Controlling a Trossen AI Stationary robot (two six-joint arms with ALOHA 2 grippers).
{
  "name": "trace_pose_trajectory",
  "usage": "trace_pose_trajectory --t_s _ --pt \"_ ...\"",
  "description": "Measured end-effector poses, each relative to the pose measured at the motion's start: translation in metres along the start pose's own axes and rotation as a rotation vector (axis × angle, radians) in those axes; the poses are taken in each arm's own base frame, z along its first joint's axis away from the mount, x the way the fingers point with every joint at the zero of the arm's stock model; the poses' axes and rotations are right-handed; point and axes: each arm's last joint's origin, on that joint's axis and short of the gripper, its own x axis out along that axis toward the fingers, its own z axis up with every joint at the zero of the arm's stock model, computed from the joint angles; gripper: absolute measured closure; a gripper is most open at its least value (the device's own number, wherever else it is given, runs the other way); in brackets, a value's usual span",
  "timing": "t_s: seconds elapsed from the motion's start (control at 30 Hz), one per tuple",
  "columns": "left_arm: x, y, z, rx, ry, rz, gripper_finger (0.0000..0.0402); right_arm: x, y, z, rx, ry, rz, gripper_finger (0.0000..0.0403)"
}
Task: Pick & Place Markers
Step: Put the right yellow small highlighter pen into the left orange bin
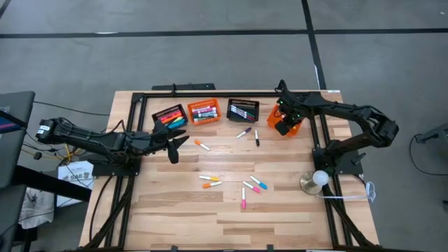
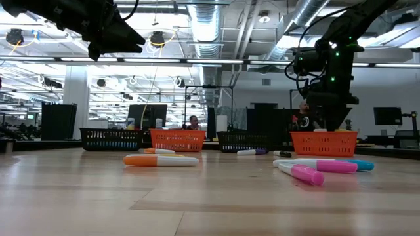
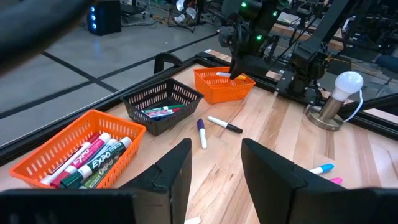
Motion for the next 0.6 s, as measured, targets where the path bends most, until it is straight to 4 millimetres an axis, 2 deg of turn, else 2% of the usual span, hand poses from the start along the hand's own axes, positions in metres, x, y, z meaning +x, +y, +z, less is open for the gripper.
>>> trace_pose_trajectory --t_s 0.4,0.6 --pt "0.0000 0.0000 0.0001 0.000 0.000 0.000 0.0263 0.0000 0.0002 0.0000 -0.009 0.000 0.008 0.0348" --pt "0.0000 0.0000 0.0001 0.000 0.000 0.000 0.0263 0.0001 0.0004 0.0000 -0.008 0.001 0.013 0.0311"
